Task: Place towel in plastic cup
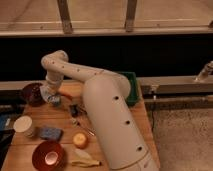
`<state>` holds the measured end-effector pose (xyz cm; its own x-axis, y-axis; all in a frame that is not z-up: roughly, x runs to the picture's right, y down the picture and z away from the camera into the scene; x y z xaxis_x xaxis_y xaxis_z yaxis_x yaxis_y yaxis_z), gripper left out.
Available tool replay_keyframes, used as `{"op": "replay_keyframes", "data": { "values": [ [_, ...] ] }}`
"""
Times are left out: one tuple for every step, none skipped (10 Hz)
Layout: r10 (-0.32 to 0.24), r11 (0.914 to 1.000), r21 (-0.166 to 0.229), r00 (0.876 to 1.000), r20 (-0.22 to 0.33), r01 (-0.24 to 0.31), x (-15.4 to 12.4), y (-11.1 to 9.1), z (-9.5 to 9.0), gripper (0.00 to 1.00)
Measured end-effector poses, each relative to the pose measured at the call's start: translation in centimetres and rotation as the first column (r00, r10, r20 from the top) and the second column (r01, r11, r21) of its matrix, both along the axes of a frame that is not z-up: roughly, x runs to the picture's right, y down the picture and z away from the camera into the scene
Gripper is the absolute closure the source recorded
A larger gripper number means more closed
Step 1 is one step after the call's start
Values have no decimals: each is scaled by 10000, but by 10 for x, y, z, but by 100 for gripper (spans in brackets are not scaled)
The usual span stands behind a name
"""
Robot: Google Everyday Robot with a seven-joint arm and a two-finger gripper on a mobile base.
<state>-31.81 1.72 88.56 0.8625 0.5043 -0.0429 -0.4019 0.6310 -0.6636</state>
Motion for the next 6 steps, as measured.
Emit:
{"op": "replay_keyframes", "data": {
  "values": [
    [-41,10000,88,10000,-39,42,-1,-2,-3,28],
    [-78,9996,255,9999,-102,80,-1,-8,-10,28],
    [-80,9992,401,9998,-157,86,1,-13,-15,28],
    [-50,9983,580,9997,-223,63,3,-19,-20,28],
    [7,9969,791,9996,-295,17,7,-27,-27,28],
    [67,9950,1003,9994,-335,-34,9,-35,-35,28]
  ]
}}
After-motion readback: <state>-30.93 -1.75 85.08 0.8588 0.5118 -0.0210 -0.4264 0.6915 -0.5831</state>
